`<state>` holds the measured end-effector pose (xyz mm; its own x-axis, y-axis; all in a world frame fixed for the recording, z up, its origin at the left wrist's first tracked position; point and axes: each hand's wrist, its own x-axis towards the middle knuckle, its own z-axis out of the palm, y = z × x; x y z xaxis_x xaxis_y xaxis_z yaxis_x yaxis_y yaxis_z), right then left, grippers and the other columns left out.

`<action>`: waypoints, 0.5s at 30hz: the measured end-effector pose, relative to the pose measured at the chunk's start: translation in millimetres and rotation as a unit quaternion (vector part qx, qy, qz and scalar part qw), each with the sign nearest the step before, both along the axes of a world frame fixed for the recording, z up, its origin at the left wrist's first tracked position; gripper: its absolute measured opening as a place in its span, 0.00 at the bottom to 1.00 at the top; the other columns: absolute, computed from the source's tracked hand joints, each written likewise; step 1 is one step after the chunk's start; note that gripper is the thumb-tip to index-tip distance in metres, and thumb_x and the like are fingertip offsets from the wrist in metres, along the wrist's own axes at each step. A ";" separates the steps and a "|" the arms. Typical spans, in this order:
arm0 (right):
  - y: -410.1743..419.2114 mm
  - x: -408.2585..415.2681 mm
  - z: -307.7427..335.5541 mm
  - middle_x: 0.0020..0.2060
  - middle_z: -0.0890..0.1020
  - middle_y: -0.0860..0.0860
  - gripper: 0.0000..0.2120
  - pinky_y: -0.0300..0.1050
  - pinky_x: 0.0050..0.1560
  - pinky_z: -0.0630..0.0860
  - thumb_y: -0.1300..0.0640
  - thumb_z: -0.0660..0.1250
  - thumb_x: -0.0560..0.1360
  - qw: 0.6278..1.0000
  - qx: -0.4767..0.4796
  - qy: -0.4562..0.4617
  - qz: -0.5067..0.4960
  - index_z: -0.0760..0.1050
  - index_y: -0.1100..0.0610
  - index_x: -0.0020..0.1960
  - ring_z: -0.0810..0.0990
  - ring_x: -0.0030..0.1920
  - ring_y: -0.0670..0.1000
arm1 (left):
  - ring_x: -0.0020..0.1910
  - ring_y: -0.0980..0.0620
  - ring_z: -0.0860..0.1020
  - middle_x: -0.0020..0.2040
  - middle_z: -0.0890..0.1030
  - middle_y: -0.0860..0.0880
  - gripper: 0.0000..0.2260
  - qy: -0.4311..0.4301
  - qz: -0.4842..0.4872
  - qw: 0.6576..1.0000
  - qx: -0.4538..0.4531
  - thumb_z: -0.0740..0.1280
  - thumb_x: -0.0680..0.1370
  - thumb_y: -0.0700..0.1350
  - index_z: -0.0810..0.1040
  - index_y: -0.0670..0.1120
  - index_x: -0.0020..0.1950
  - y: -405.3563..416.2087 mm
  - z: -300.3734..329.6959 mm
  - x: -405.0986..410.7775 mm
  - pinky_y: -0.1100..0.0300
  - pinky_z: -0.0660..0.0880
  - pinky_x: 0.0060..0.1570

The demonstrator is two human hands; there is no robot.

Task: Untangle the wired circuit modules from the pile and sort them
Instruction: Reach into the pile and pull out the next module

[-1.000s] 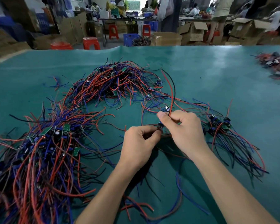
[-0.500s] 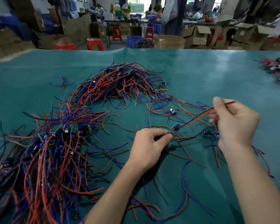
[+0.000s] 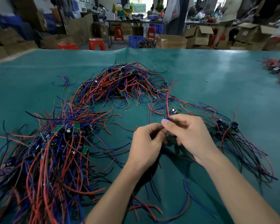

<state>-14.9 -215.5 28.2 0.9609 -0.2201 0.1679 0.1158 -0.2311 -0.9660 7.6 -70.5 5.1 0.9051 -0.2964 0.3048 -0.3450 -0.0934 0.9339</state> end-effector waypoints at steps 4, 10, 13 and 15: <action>-0.8 2.2 -1.4 0.34 0.85 0.53 0.05 0.34 0.29 0.70 0.59 0.79 0.71 0.998 0.020 -0.061 -0.029 0.84 0.53 0.42 0.78 0.32 0.43 | 0.29 0.59 0.69 0.27 0.75 0.54 0.14 0.015 -0.012 1.000 0.000 0.68 0.80 0.42 0.79 0.51 0.34 -0.5 0.7 -0.8 0.61 0.67 0.32; -29.3 0.5 15.5 0.30 0.84 0.44 0.07 0.35 0.28 0.70 0.61 0.79 0.72 0.961 0.091 -0.161 -0.208 0.83 0.51 0.39 0.75 0.29 0.42 | 0.29 0.60 0.72 0.27 0.76 0.56 0.08 0.045 -0.034 0.998 0.007 0.70 0.79 0.41 0.84 0.50 0.42 -2.6 -0.2 -1.9 0.65 0.71 0.35; -38.8 -9.7 36.4 0.28 0.81 0.44 0.07 0.37 0.28 0.69 0.61 0.76 0.74 0.928 0.155 -0.201 -0.271 0.82 0.52 0.40 0.73 0.26 0.43 | 0.32 0.58 0.75 0.30 0.79 0.55 0.08 0.037 -0.035 0.998 0.021 0.70 0.79 0.41 0.84 0.50 0.42 -2.1 -2.0 -1.0 0.61 0.74 0.40; -42.0 -18.4 57.0 0.31 0.81 0.46 0.07 0.37 0.27 0.68 0.59 0.74 0.76 0.910 0.192 -0.226 -0.289 0.80 0.52 0.41 0.72 0.26 0.43 | 0.34 0.57 0.77 0.32 0.81 0.53 0.07 0.027 -0.012 0.999 0.033 0.70 0.79 0.41 0.84 0.47 0.42 -1.1 -3.3 -0.4 0.57 0.77 0.44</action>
<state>-33.3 -257.5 85.2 0.5186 -0.7927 0.3206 0.4873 -0.0341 -0.8726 7.1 -71.6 1.8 0.9118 -0.3368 0.2348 -0.2975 -0.1478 0.9432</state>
